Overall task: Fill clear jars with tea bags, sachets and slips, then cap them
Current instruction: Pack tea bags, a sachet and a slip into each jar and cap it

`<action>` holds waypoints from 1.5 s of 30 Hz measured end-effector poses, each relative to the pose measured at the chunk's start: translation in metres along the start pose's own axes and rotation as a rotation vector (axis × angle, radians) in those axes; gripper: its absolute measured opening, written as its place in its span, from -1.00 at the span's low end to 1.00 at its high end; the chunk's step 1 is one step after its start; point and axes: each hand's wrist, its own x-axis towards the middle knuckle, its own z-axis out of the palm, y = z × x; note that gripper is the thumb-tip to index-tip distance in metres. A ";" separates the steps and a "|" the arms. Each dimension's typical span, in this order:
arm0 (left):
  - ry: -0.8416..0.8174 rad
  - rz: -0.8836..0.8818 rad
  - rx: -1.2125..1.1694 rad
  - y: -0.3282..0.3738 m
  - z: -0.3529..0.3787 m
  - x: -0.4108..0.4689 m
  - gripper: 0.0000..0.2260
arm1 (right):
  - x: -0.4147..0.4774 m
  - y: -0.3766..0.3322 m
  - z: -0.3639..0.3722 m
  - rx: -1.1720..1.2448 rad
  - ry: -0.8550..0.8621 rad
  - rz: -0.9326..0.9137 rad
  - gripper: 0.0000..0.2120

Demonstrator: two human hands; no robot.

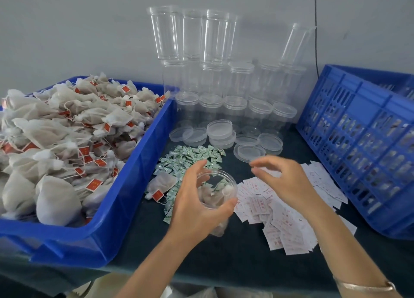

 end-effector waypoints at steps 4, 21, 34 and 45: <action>-0.038 -0.006 -0.019 0.001 0.000 0.002 -0.25 | -0.023 0.046 0.016 -0.186 -0.120 0.221 -0.67; -0.164 -0.004 -0.059 0.011 0.024 0.007 -0.29 | 0.062 0.072 0.037 -0.269 -0.254 0.397 -0.86; -0.171 0.003 -0.043 0.015 0.023 0.005 -0.30 | 0.058 0.066 0.020 -0.036 0.059 0.343 -0.86; -0.169 -0.004 -0.069 0.016 0.023 0.005 -0.31 | 0.052 0.058 0.004 -0.177 -0.019 0.334 -0.95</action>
